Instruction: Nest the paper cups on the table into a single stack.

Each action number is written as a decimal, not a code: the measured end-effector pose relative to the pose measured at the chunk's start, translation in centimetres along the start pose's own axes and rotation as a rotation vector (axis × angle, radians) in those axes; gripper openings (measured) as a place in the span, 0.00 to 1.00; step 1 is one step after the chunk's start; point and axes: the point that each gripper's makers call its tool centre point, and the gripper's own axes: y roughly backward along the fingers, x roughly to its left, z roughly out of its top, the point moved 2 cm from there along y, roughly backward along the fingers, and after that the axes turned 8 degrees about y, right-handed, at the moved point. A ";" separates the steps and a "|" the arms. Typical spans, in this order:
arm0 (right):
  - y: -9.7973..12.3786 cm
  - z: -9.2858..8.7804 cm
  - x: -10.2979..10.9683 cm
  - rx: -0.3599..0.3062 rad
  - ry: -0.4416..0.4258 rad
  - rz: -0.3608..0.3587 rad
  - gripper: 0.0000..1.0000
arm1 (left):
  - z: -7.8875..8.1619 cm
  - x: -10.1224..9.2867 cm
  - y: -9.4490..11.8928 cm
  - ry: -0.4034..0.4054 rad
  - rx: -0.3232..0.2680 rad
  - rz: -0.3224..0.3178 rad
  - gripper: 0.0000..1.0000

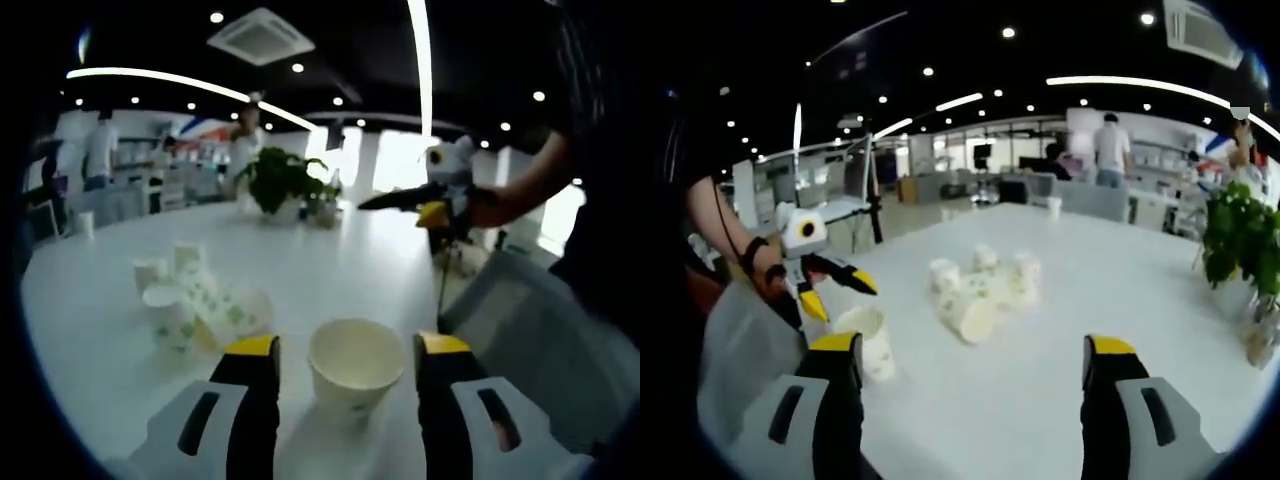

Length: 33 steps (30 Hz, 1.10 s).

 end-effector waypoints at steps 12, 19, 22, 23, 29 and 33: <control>-0.2 0.4 -0.1 -0.003 0.001 0.001 0.89 | 0.9 1.0 0.4 -0.002 -0.031 0.042 0.65; -0.4 0.4 0.0 -0.002 -0.001 0.004 0.89 | 1.1 1.6 0.7 -0.009 -0.036 0.065 0.72; -0.4 0.3 0.0 0.000 0.000 0.007 0.89 | 1.3 2.0 0.7 0.000 -0.043 0.085 0.79; -0.4 0.4 0.0 -0.002 0.000 0.006 0.89 | 1.3 2.1 0.8 -0.003 -0.044 0.090 0.80; -0.4 0.4 -0.1 -0.004 0.000 0.005 0.89 | 1.6 2.6 1.0 -0.001 -0.059 0.117 0.91; -0.5 0.4 0.0 -0.004 -0.002 0.005 0.89 | 2.0 3.2 1.4 0.012 -0.086 0.146 0.98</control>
